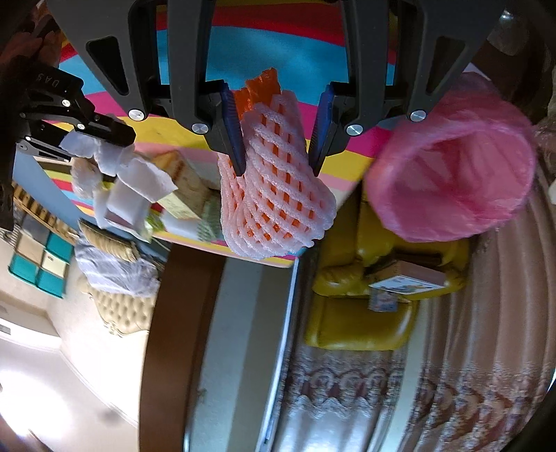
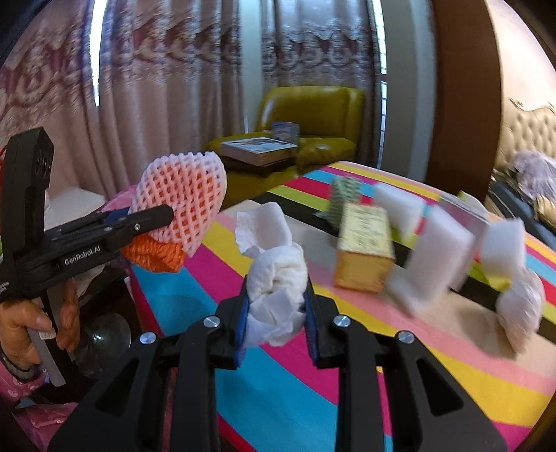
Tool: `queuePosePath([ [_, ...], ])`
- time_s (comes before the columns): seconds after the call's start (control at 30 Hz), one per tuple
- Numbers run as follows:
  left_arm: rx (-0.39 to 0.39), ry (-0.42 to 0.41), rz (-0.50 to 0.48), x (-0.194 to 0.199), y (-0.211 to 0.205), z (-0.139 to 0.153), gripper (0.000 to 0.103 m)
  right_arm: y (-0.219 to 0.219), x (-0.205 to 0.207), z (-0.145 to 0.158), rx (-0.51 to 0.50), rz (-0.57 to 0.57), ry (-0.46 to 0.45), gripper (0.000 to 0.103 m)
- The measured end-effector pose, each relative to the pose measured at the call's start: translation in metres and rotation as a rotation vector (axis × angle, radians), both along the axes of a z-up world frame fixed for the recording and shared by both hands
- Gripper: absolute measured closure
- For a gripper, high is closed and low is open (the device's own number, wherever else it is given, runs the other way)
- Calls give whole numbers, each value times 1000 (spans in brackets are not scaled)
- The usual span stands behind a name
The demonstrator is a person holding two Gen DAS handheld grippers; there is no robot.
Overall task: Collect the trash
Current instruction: 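Carry the tissue bundle and pink foam net over the pink trash bin with both tools, then open both tools to drop the tissue and foam net into the bin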
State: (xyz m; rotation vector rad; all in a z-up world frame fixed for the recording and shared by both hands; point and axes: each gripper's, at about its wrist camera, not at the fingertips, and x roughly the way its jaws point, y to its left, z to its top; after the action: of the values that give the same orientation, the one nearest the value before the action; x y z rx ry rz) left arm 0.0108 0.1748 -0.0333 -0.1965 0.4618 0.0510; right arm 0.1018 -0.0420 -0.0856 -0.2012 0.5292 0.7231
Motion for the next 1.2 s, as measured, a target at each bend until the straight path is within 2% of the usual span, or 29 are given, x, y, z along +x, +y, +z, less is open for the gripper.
queuePosePath([
  [0.47,-23,21,219,-16,110,11,68,104,25,15,-23,170,33,76],
  [0.77,-33,57,321,-6,162,9,68,179,53,28,0,244,102,75],
  [0.9,-51,76,360,-5,177,2,68,209,52,25,-19,264,92,75],
  [1.0,-56,88,409,-6,189,-4,67,232,52,22,-10,287,85,71],
  [1.03,-51,91,426,-8,190,-6,67,238,53,23,-7,295,86,64],
  [1.07,-45,95,436,-9,191,-7,67,242,54,22,-4,300,86,49],
  [1.13,-26,99,463,-11,192,-8,56,240,54,21,14,299,84,35],
  [1.2,-14,80,496,-19,192,-9,24,237,55,21,37,302,89,34],
])
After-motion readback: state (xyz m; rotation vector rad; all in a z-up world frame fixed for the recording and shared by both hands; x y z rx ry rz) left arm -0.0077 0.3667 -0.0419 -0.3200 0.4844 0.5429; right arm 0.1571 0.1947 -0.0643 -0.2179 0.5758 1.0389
